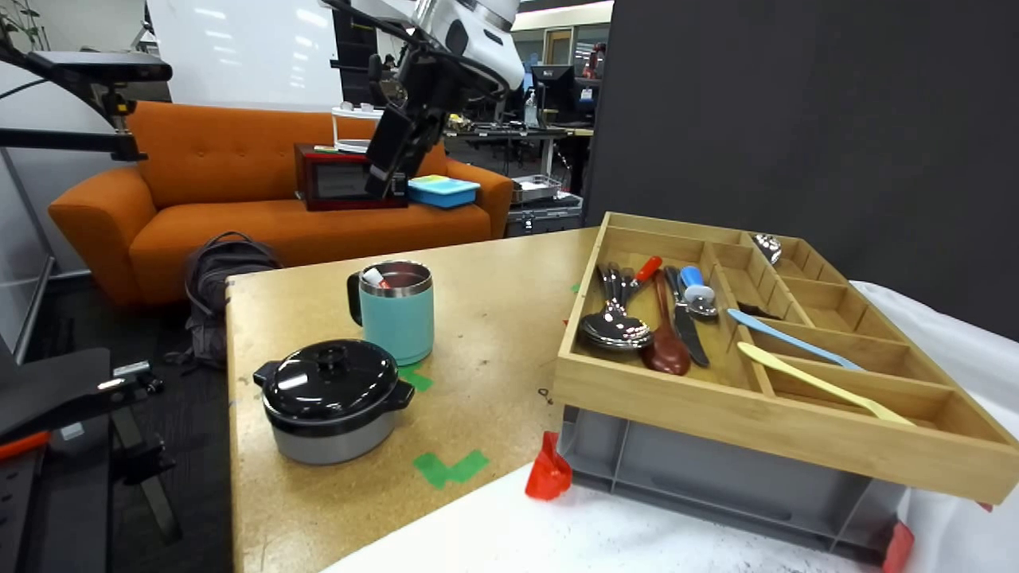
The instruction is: Take the red marker out of the thermos
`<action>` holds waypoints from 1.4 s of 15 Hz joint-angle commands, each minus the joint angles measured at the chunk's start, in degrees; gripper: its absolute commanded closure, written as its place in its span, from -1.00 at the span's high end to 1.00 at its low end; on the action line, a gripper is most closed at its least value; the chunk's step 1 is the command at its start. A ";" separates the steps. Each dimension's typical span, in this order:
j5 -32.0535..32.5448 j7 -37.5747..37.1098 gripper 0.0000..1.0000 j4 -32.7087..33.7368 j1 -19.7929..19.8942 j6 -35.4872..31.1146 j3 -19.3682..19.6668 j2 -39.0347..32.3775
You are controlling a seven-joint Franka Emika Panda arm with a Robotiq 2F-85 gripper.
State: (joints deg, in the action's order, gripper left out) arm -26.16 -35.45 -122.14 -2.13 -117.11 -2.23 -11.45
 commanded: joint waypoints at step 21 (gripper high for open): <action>3.24 15.50 0.19 8.44 1.44 10.02 2.50 -10.94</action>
State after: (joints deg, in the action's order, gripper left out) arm -22.49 -20.34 -116.07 -1.12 -109.00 0.25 -20.41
